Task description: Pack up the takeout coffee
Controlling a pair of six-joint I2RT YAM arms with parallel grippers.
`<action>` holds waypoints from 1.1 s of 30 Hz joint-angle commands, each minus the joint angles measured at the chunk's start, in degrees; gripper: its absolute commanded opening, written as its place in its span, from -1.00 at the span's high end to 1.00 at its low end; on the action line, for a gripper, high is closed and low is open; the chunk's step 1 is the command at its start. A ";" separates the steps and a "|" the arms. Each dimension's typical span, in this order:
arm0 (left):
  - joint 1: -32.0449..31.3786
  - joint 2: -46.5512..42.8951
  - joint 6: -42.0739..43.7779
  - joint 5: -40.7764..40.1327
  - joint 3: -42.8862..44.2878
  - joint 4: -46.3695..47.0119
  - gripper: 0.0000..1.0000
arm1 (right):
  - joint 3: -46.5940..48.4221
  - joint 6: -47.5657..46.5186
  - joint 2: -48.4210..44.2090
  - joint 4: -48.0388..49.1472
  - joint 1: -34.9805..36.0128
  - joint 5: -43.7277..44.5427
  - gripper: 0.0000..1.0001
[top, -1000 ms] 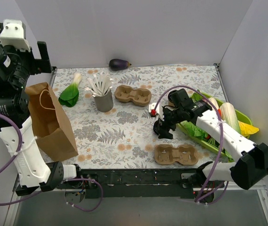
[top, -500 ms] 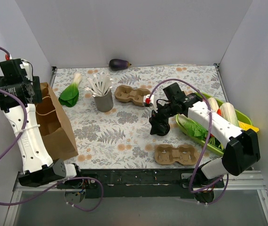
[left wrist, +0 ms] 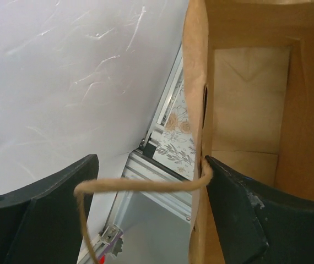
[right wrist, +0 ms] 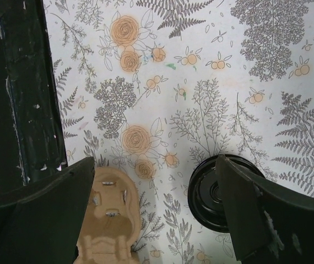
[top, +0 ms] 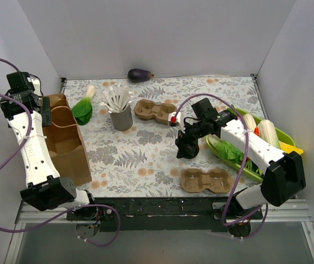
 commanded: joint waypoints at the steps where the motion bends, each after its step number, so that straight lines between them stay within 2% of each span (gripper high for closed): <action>1: 0.32 -0.47 0.79 2.29 1.76 -2.24 -0.49 | -1.56 -0.80 -3.50 1.17 0.10 0.47 -0.96; 4: 0.32 -1.17 0.88 3.61 -0.08 -2.24 -0.32 | -1.83 -0.71 -3.51 1.09 0.10 0.56 -0.96; 5: 0.32 -1.61 0.88 4.39 -0.26 -2.24 -0.17 | -1.48 -0.79 -3.51 1.00 0.10 0.56 -0.96; 7: 0.32 -1.96 1.32 5.36 -0.61 -2.24 -0.02 | -0.87 -0.79 -3.07 0.91 0.10 1.17 -0.96; 10: 0.32 -2.40 1.67 7.82 -1.84 -2.24 0.49 | 0.63 -0.88 -1.84 0.38 0.10 1.35 -0.96; 11: 0.32 -2.40 1.50 8.26 -2.02 -2.24 0.76 | 1.15 -0.97 -1.58 0.12 0.10 1.35 -0.96; 14: 0.32 -2.40 1.23 10.02 -1.67 -2.24 1.00 | 2.56 -0.62 -0.70 0.03 0.10 2.58 -0.96; 19: 0.32 -3.36 2.37 10.90 0.35 -2.33 1.00 | 2.48 2.63 -0.69 1.70 0.10 7.24 -0.96; 29: 0.32 -8.11 6.42 16.26 5.18 -2.24 1.00 | 0.81 1.49 -1.93 1.70 0.10 4.52 -0.96; 33: 0.24 -7.59 5.81 17.67 10.97 -2.24 1.00 | 0.98 0.79 -1.49 0.91 0.10 4.43 -0.96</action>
